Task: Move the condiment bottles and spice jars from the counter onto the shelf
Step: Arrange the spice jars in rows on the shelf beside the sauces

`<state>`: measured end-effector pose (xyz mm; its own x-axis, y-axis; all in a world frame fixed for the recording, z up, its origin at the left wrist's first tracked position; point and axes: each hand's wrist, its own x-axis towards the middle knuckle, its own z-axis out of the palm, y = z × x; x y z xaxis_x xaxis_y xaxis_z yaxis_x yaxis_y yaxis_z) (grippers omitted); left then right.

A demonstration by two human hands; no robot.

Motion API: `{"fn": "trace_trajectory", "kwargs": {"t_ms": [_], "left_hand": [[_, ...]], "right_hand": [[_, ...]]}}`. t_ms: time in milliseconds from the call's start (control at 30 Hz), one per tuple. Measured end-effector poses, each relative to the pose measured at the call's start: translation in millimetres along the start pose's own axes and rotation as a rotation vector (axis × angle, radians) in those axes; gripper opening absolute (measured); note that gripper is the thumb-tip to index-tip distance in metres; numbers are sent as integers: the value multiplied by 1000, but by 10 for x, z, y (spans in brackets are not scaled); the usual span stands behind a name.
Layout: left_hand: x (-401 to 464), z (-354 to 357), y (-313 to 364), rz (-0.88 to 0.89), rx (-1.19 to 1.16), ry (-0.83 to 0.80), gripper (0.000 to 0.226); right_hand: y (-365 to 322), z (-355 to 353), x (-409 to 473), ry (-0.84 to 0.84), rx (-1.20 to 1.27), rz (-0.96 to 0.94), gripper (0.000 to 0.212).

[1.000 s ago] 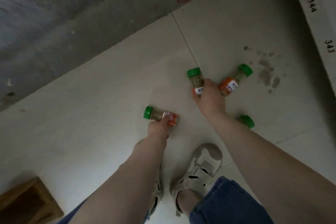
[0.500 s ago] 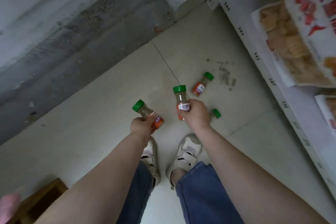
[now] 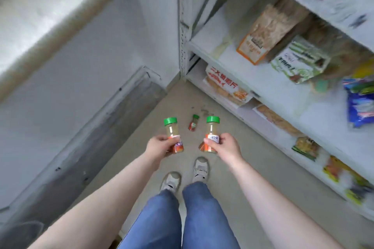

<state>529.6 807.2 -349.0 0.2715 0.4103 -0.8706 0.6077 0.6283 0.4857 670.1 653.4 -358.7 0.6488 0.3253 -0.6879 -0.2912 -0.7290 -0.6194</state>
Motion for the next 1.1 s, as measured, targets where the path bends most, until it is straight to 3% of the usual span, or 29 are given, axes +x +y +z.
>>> {"fn": "trace_trajectory", "kwargs": {"t_ms": [133, 367, 467, 600, 667, 867, 1100], "left_hand": [[-722, 82, 287, 171, 124, -154, 21], [-1531, 511, 577, 292, 282, -352, 24], [-1810, 824, 661, 354, 324, -428, 20], [-2107, 1278, 700, 403, 385, -526, 32], [-2236, 1512, 686, 427, 390, -563, 25], [-2619, 2329, 565, 455, 329, -639, 31], [-2984, 3275, 431, 508, 266, -658, 31]], "right_hand": [[-131, -379, -862, 176, 199, -59, 24], [-70, -827, -1811, 408, 512, -96, 19], [12, -1070, -2039, 492, 555, -136, 16], [149, -1427, -2287, 627, 610, -173, 22], [240, -1617, -2390, 681, 623, -195, 23], [526, -2329, -2651, 747, 641, -270, 16], [820, -3377, -2786, 766, 577, -349, 28]]}}
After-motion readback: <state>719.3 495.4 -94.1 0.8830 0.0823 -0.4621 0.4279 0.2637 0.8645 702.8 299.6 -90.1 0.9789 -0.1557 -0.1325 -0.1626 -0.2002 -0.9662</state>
